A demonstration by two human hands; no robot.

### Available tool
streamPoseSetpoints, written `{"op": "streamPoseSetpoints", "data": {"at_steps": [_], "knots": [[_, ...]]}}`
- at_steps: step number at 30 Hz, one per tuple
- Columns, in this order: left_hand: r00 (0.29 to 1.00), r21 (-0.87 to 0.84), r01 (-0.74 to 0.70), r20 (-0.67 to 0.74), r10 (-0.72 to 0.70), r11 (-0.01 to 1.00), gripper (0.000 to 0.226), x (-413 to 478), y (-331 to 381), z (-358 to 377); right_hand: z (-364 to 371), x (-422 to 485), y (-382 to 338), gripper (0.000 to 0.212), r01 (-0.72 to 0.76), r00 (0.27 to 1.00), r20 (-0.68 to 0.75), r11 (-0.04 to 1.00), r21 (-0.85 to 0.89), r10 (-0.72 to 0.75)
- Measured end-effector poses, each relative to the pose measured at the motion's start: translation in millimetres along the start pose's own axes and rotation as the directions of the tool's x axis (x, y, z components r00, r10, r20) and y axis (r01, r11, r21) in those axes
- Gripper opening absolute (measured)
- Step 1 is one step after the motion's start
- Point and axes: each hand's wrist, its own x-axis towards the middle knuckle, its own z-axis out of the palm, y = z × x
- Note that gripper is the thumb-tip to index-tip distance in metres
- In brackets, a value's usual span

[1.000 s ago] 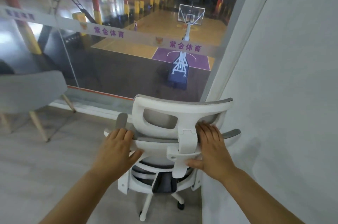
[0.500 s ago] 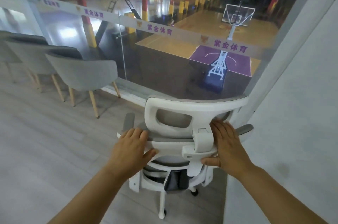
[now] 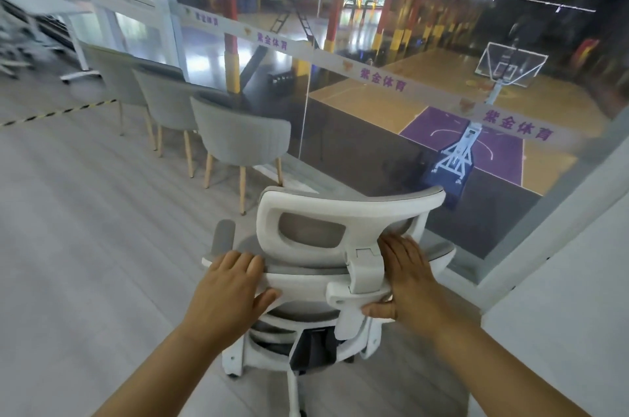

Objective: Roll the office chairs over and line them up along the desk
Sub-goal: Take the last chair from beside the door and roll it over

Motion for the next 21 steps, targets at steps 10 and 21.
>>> {"op": "streamPoseSetpoints", "data": {"at_steps": [10,21], "knots": [[0.986,0.045,0.166,-0.008,-0.166,0.985,0.047,-54.3,-180.0,-35.3,47.9,114.4,-163.3,0.104,0.099,0.992,-0.075,0.995,0.030,-0.096],[0.934,0.013,0.356,0.035,-0.356,0.935,0.049,-83.7,-354.3,-72.3,88.6,248.4,-309.2,0.114,0.212,0.977,-0.039,0.973,0.094,-0.209]]}}
